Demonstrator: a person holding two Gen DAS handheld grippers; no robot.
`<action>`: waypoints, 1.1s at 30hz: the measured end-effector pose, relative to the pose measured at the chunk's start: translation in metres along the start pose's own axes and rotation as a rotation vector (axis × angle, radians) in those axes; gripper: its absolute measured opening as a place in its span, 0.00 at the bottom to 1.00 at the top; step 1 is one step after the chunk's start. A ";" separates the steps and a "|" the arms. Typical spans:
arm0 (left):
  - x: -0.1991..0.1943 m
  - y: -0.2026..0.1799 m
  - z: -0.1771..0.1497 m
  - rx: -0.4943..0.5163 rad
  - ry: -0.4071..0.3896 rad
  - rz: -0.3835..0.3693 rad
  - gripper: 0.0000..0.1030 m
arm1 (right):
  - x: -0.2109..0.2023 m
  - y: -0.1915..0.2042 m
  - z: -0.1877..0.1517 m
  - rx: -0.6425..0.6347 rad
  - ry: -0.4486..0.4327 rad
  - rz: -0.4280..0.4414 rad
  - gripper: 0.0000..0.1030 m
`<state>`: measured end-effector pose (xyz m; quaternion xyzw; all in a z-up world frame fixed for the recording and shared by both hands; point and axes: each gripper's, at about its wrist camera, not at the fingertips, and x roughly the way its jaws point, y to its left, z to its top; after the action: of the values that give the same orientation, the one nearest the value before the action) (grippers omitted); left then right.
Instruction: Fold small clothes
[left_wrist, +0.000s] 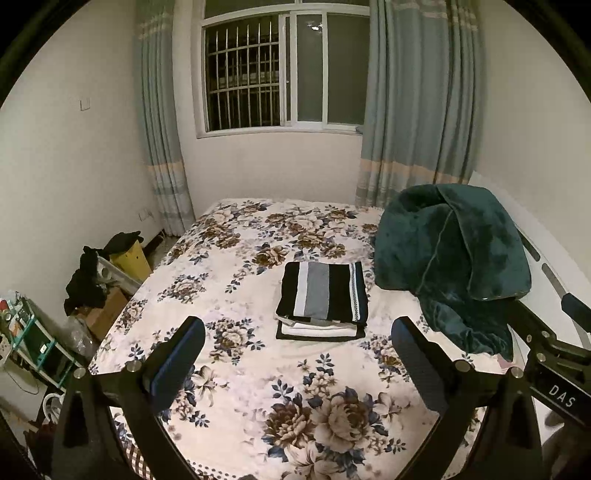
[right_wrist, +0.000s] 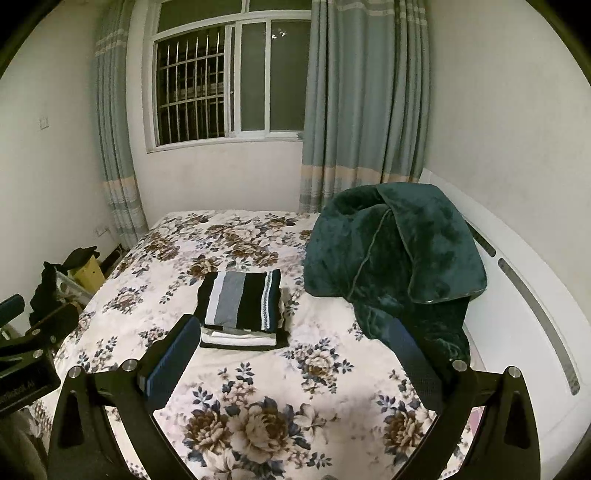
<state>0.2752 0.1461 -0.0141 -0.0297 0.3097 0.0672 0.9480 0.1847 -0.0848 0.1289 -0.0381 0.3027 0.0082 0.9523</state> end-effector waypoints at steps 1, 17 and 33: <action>0.000 0.000 0.000 0.001 0.000 0.002 1.00 | 0.000 0.001 0.000 -0.002 0.002 0.002 1.00; -0.005 0.000 -0.003 0.001 -0.007 0.015 1.00 | 0.003 -0.010 0.002 0.010 -0.006 0.023 1.00; -0.009 0.002 -0.001 -0.003 -0.015 0.017 1.00 | 0.004 -0.008 -0.001 0.016 -0.007 0.024 1.00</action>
<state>0.2669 0.1473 -0.0100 -0.0280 0.3025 0.0762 0.9497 0.1875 -0.0925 0.1260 -0.0269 0.2996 0.0172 0.9535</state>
